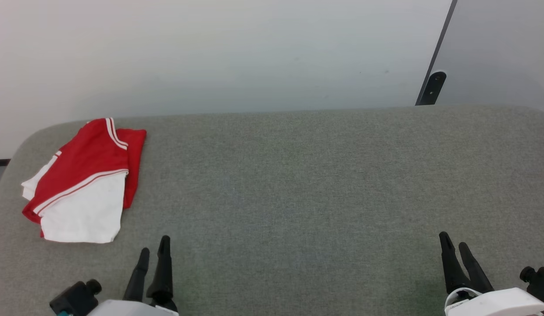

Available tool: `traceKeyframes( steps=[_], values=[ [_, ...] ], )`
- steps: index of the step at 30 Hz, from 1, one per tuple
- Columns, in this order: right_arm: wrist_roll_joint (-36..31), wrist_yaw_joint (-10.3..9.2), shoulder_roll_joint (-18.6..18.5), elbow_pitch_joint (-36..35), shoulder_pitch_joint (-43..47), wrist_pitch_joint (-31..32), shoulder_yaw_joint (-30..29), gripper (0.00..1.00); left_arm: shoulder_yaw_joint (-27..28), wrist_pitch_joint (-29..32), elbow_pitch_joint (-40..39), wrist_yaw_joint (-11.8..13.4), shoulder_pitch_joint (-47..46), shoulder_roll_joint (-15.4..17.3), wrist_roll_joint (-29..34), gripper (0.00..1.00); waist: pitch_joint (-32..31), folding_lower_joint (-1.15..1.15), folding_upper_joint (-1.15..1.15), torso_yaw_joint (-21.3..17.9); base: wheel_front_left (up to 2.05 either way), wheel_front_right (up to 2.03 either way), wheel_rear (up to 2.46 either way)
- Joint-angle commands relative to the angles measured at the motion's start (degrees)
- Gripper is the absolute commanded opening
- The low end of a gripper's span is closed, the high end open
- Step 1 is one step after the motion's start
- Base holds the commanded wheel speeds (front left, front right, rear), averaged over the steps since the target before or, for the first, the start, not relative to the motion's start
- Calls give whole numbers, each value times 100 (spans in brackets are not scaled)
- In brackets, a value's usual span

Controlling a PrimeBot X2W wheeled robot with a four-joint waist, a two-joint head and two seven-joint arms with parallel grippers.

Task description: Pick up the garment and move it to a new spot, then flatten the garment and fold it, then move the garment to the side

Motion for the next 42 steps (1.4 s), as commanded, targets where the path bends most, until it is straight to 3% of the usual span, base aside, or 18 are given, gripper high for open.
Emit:
traceKeyframes(
  steps=[1,17,42],
  values=[
    [-194,-2,4,-104,-3,-54,17,100,-10,-42,-95,28,-6,21,189,100,0,0,0,0,0,0,0],
    [-1192,-2,7,-304,164,-227,23,100,-123,-305,-259,67,182,27,1237,100,-9,0,0,25,0,0,0],
    [-2236,-3,7,-535,297,-554,-80,100,-215,-634,-419,102,313,37,2483,100,81,0,0,70,0,0,0]
  ],
)
